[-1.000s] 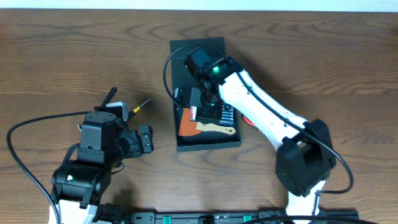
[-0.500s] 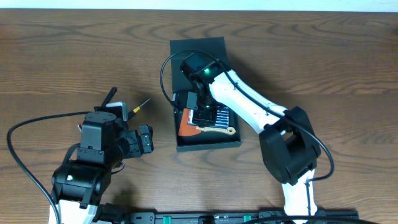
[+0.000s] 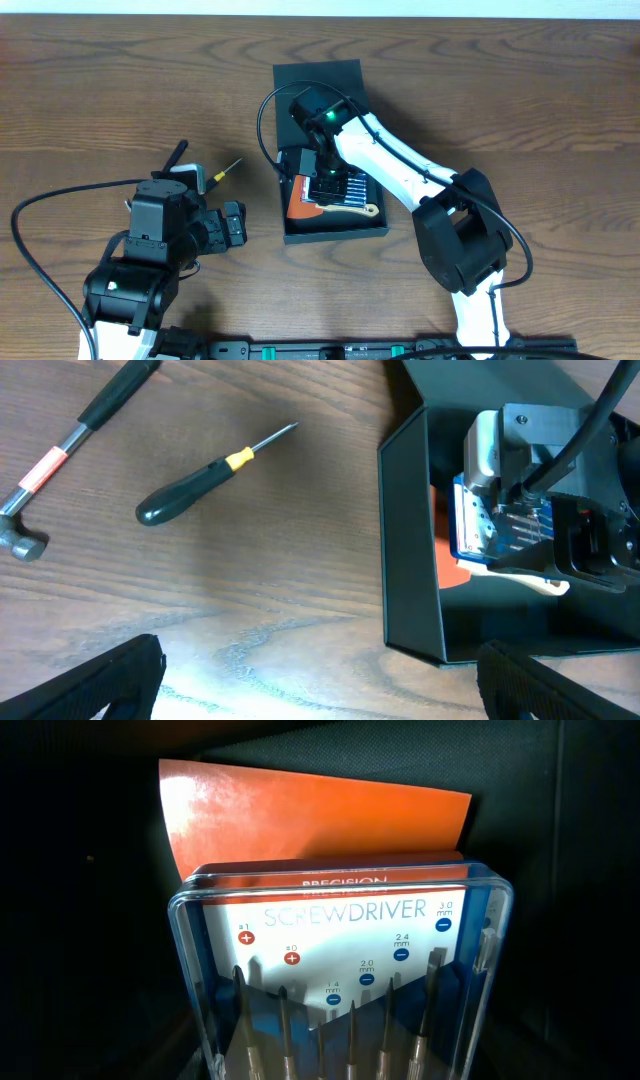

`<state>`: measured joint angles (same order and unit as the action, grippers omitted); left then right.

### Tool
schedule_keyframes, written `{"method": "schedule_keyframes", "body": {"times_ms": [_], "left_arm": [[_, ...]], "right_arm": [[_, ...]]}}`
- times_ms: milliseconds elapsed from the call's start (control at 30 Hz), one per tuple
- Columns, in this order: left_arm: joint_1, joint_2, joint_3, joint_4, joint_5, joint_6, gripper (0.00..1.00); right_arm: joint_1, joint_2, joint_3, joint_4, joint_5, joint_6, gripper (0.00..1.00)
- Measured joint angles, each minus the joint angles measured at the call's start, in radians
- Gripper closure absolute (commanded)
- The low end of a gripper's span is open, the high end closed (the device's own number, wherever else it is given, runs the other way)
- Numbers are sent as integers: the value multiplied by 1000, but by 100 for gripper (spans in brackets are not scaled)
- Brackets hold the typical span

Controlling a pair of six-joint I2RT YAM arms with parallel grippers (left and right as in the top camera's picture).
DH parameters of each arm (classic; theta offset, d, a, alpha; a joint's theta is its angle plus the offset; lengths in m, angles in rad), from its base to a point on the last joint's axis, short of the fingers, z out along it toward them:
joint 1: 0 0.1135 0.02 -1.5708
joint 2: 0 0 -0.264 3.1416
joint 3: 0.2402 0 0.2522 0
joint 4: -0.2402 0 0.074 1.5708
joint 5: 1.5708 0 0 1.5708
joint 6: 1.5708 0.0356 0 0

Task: Pack container
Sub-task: 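Carry the screwdriver case into the box with the right gripper, then release the case onto the scraper and withdraw the right gripper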

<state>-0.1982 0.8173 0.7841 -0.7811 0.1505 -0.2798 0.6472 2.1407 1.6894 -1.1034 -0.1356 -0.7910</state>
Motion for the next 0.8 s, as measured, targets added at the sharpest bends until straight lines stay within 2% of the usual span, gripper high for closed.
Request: {"method": "schedule_keyframes", "body": {"times_ms": [200, 267, 367, 400, 433, 467, 500, 800], "left_arm": [[0, 0, 0, 0, 0, 0, 2], [0, 0, 0, 0, 0, 0, 1], [0, 0, 0, 0, 0, 0, 1], [0, 0, 0, 0, 0, 0, 1], [0, 0, 0, 0, 0, 0, 1], [0, 0, 0, 0, 0, 0, 1], [0, 0, 0, -1, 0, 0, 1], [0, 0, 0, -2, 0, 0, 1]], "right_arm": [[0, 0, 0, -6, 0, 0, 53], [0, 0, 0, -7, 0, 0, 42], [0, 0, 0, -11, 0, 0, 41], [0, 0, 0, -11, 0, 0, 37], [0, 0, 0, -11, 0, 0, 23], [0, 0, 0, -11, 0, 2, 19], [0, 0, 0, -11, -1, 0, 11], [0, 0, 0, -14, -3, -4, 5]]}}
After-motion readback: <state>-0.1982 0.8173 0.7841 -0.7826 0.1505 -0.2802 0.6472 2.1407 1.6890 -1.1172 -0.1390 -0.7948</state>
